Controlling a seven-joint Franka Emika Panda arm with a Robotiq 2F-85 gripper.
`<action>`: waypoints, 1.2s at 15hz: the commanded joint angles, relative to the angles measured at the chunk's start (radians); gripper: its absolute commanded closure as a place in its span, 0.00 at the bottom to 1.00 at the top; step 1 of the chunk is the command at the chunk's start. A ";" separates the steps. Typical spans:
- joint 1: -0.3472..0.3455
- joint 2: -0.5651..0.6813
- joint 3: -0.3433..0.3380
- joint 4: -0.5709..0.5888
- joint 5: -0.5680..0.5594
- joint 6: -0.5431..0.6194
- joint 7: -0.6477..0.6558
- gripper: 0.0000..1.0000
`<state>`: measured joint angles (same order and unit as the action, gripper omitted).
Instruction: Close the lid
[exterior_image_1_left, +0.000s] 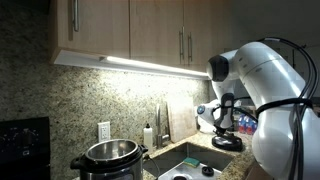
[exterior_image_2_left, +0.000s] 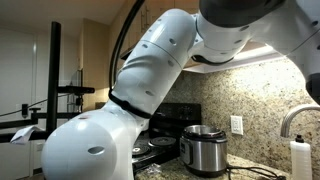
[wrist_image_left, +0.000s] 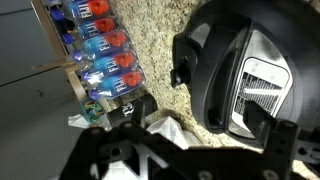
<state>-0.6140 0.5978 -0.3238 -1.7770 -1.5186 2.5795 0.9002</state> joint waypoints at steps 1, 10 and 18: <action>-0.005 0.104 -0.003 0.105 0.042 -0.021 -0.015 0.00; -0.037 0.315 -0.030 0.395 0.151 -0.078 -0.028 0.00; -0.070 0.481 -0.057 0.630 0.290 -0.241 -0.103 0.00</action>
<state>-0.6683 1.0165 -0.3670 -1.2429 -1.2880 2.3989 0.8687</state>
